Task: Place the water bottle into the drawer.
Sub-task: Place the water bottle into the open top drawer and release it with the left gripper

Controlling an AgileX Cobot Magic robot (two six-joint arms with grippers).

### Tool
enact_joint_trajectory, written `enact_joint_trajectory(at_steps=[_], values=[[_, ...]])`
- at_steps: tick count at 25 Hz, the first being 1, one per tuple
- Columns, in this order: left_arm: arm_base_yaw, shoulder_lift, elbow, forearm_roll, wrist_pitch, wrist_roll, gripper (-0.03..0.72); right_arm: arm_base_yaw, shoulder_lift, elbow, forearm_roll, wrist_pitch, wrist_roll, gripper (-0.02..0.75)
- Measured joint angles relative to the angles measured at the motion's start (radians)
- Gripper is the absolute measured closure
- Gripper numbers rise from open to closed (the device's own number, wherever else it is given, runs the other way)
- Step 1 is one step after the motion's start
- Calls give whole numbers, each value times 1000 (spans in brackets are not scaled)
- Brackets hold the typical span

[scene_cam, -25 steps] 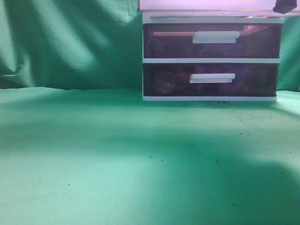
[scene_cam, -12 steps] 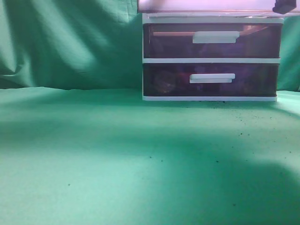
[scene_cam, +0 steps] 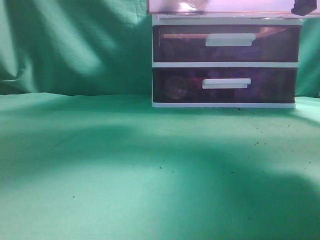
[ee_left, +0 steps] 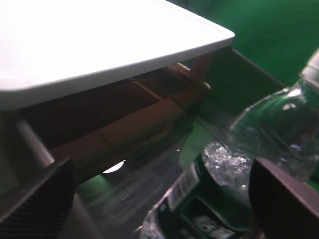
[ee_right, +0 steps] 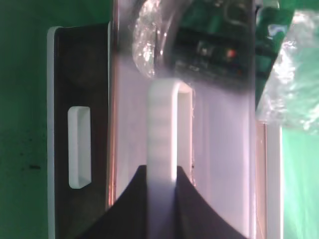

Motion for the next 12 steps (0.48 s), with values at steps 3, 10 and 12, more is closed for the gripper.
enact_joint_trajectory(at_steps=[3,10,12], values=[[-48,33,-25,-46,0,56,105,0,0,0,0,0,0,641],[-154,129,-144,-87,28,167,105,2,0,0,28,6,0,641],[-157,138,-170,-87,32,175,105,2,0,0,30,6,0,641]])
